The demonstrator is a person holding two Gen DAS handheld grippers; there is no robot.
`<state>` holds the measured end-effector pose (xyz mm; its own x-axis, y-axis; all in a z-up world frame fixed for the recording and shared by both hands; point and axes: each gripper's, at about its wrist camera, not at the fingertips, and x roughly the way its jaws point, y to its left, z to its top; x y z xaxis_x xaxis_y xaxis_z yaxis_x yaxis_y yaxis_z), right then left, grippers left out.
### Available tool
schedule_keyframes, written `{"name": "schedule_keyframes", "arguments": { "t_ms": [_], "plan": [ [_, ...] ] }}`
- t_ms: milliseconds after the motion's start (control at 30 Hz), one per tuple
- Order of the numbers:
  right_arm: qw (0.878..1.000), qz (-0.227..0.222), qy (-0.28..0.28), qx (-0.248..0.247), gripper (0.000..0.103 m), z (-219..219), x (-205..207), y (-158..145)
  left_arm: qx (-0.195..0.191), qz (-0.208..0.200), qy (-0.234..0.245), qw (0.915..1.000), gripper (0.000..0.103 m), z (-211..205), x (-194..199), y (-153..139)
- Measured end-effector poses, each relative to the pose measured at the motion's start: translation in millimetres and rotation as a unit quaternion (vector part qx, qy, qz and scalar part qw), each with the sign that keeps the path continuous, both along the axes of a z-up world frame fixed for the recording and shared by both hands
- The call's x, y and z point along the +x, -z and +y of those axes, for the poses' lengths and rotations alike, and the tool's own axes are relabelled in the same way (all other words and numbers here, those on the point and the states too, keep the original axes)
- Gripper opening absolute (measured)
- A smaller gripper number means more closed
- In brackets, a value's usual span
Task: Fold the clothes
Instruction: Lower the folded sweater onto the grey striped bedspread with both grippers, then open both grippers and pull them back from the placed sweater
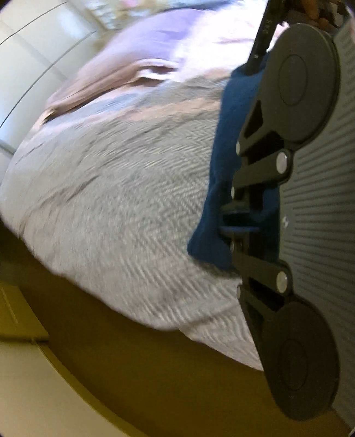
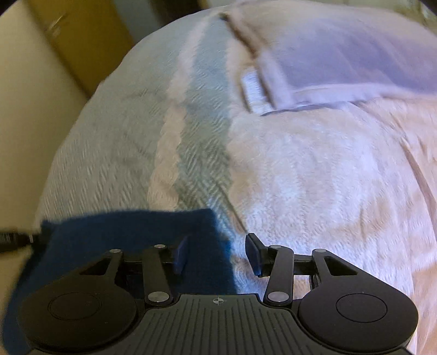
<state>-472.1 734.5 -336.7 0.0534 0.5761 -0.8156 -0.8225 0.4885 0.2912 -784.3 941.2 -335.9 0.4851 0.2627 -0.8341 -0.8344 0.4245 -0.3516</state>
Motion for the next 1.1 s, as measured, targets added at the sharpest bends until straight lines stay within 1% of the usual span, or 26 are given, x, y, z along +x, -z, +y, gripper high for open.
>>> {"name": "schedule_keyframes", "arguments": {
  "t_ms": [33, 67, 133, 167, 233, 333, 433, 467, 533, 567, 600, 633, 700, 833, 933, 967, 1000, 1033, 1067, 1100],
  "plan": [
    [1.0, 0.0, 0.01, 0.006, 0.045, -4.2, 3.1, -7.9, 0.005, 0.004, -0.002, 1.0, 0.006, -5.6, -7.2, -8.8],
    [1.0, -0.011, 0.013, 0.012, 0.045, -11.7, 2.0, -19.8, 0.012, 0.008, -0.004, 0.9999, 0.006, -12.2, -14.6, -18.2],
    [0.999, -0.026, 0.008, 0.026, 0.045, -35.7, -7.0, -45.9, 0.027, 0.017, -0.005, 0.9995, 0.007, -28.8, -30.7, -37.6],
    [0.999, -0.029, 0.0, 0.033, 0.045, -47.9, -14.5, -56.6, 0.032, 0.014, 0.003, 0.9994, 0.007, -43.5, -37.2, -48.3],
    [0.998, -0.039, -0.025, 0.043, 0.045, -71.5, -37.0, -79.1, 0.041, 0.006, 0.021, 0.9989, 0.007, -74.8, -49.2, -70.1],
    [0.994, -0.064, -0.078, 0.052, 0.045, -97.7, -81.4, -94.2, 0.036, -0.002, 0.054, 0.9979, 0.008, -120.7, -49.5, -82.8],
    [0.988, -0.095, -0.112, 0.043, 0.044, -102.1, -117.8, -82.9, 0.056, 0.002, 0.083, 0.995, 0.008, -154.7, -30.9, -79.3],
    [0.987, -0.105, -0.119, 0.037, 0.044, -100.9, -126.9, -76.2, 0.06, 0.009, 0.085, 0.9946, 0.008, -160.0, -25.2, -71.9],
    [0.985, -0.114, -0.128, 0.014, 0.044, -95.2, -134.9, -57.6, 0.066, 0.027, 0.084, 0.9939, 0.007, -168.5, -14.7, -54.7],
    [0.984, -0.118, -0.132, -0.001, 0.043, -91.8, -138.0, -47.5, 0.056, 0.04, 0.076, 0.9947, 0.007, -168.7, -13.9, -42.9],
    [0.983, -0.119, -0.136, -0.014, 0.043, -89.0, -139.9, -37.7, 0.057, 0.049, 0.074, 0.9944, 0.002, -169.0, -14.5, -36.1],
    [0.983, -0.117, -0.14, -0.02, 0.043, -88.2, -140.1, -30.3, 0.06, 0.057, 0.074, 0.9938, 0.002, -169.6, -15.1, -30.7],
    [0.98, -0.128, -0.15, -0.014, 0.043, -88.9, -142.7, -24.0, 0.067, 0.073, 0.073, 0.9924, 0.002, -170.8, -16.3, -19.8],
    [0.983, -0.115, -0.141, 0.001, 0.044, -90.3, -136.2, -29.7, 0.079, 0.077, 0.07, 0.9915, 0.001, -170.6, -17.7, -32.5],
    [0.988, -0.112, -0.108, 0.022, 0.044, -104.8, -132.5, -51.2, 0.091, 0.063, 0.048, 0.9927, 0.002, -175.1, -32.7, -49.4],
    [0.988, -0.111, -0.1, 0.031, 0.044, -113.4, -135.0, -58.5, 0.095, 0.063, 0.041, 0.9926, 0.002, -176.2, -38.7, -52.6],
    [0.989, -0.107, -0.096, 0.038, 0.044, -120.2, -136.6, -62.2, 0.1, 0.065, 0.034, 0.9923, 0.002, -177.1, -44.7, -55.2],
    [0.989, -0.106, -0.098, 0.038, 0.044, -124.1, -138.8, -62.6, 0.098, 0.076, 0.03, 0.9918, 0.002, -177.3, -49.0, -53.1],
    [0.989, -0.104, -0.099, 0.038, 0.044, -128.1, -140.9, -63.0, 0.095, 0.089, 0.025, 0.9912, 0.004, -177.3, -52.8, -49.9],
    [0.989, -0.101, -0.102, 0.032, 0.044, -130.6, -143.3, -61.0, 0.084, 0.097, 0.022, 0.9915, 0.004, -175.0, -55.1, -45.0]
  ]
}}
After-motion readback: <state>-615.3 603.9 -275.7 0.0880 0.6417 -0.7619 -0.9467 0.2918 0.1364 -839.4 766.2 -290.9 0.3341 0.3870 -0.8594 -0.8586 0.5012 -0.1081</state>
